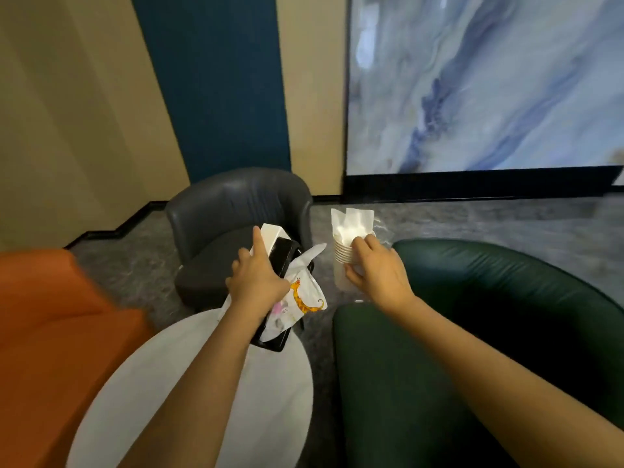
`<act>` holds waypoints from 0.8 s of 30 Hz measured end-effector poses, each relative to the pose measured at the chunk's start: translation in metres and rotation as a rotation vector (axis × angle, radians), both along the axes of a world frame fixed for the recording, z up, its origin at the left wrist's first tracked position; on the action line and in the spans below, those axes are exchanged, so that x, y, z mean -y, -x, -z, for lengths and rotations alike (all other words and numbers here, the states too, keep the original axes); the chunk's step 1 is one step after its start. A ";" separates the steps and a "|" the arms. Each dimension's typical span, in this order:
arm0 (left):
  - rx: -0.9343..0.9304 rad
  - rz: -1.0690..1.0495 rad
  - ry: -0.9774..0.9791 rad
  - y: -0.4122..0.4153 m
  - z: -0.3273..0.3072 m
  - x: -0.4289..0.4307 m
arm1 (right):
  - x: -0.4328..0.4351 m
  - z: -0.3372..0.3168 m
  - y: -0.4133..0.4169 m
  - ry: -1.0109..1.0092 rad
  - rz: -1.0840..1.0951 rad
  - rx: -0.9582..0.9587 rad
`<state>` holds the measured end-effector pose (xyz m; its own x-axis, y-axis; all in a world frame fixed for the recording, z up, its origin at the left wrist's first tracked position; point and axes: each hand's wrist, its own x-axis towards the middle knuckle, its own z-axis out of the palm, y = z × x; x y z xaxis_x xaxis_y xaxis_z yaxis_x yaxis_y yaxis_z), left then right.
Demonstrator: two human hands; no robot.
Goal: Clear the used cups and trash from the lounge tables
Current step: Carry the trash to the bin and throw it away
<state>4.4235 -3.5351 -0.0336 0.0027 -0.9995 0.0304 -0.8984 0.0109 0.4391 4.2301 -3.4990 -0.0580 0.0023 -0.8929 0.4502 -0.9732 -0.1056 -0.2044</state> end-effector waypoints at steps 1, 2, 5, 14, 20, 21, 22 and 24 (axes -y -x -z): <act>0.003 0.058 0.006 0.026 -0.004 -0.002 | -0.013 -0.005 0.024 0.008 0.056 -0.003; 0.000 0.114 0.009 0.053 -0.008 -0.007 | -0.029 -0.009 0.048 0.017 0.111 -0.006; -0.008 0.269 0.026 0.145 -0.019 -0.031 | -0.085 -0.021 0.123 0.042 0.267 -0.007; -0.046 0.780 0.062 0.445 -0.028 -0.219 | -0.346 -0.037 0.358 0.091 0.788 -0.030; -0.039 1.092 0.044 0.622 -0.017 -0.392 | -0.553 -0.033 0.483 0.077 1.067 -0.055; -0.033 1.134 0.037 0.649 -0.015 -0.419 | -0.584 -0.032 0.502 0.075 1.109 -0.056; -0.023 1.175 0.027 0.676 -0.013 -0.445 | -0.612 -0.030 0.520 0.073 1.150 -0.054; -0.002 1.257 0.010 0.728 -0.007 -0.495 | -0.664 -0.025 0.557 0.073 1.228 -0.053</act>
<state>3.6951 -3.0402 -0.0266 -0.9498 -0.3104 0.0389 -0.2635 0.8608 0.4355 3.6730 -2.8347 -0.0333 -0.8013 -0.2886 0.5240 -0.4418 0.8760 -0.1932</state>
